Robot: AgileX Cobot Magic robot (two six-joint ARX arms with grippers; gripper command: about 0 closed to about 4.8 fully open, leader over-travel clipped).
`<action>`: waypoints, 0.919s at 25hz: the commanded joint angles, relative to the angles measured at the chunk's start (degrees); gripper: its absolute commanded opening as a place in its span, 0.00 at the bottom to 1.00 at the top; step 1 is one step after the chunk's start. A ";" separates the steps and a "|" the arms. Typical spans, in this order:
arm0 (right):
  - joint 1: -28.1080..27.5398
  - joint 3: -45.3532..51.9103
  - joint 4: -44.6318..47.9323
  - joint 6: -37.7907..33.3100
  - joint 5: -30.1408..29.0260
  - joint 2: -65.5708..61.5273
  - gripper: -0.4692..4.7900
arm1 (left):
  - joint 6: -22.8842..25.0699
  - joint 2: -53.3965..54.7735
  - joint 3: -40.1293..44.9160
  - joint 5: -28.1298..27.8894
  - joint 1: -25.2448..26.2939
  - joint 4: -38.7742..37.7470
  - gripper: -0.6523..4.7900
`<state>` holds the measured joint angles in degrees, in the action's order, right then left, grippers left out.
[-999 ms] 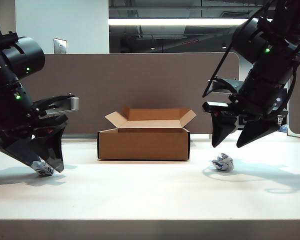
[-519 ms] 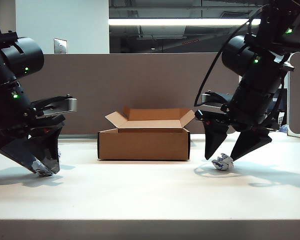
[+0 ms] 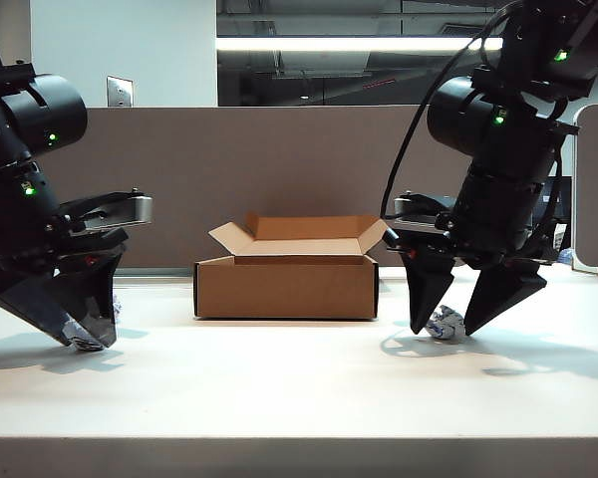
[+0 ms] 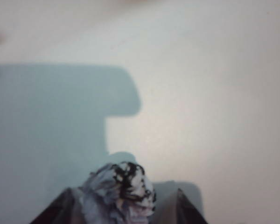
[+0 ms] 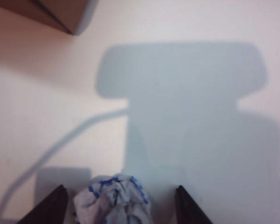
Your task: Pick up all the paper balls on the table and put them in the paper box.
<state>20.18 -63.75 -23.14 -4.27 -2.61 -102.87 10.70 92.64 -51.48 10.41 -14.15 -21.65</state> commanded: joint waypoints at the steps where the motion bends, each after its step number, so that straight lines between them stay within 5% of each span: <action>1: 0.07 -0.04 -2.40 -0.22 0.13 0.22 0.69 | -0.15 0.17 0.31 -0.31 0.00 -3.28 0.63; 10: 0.07 -0.04 -3.87 -0.20 0.13 0.22 0.37 | -0.15 0.17 0.31 0.96 0.00 -3.56 0.45; 23: 0.07 -0.04 -2.64 -0.17 0.13 0.22 0.25 | -0.15 0.17 0.28 1.20 0.00 -1.53 0.28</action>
<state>20.12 -63.96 -25.47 -4.32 -2.07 -102.41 10.59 92.62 -51.51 11.38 -14.11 -22.55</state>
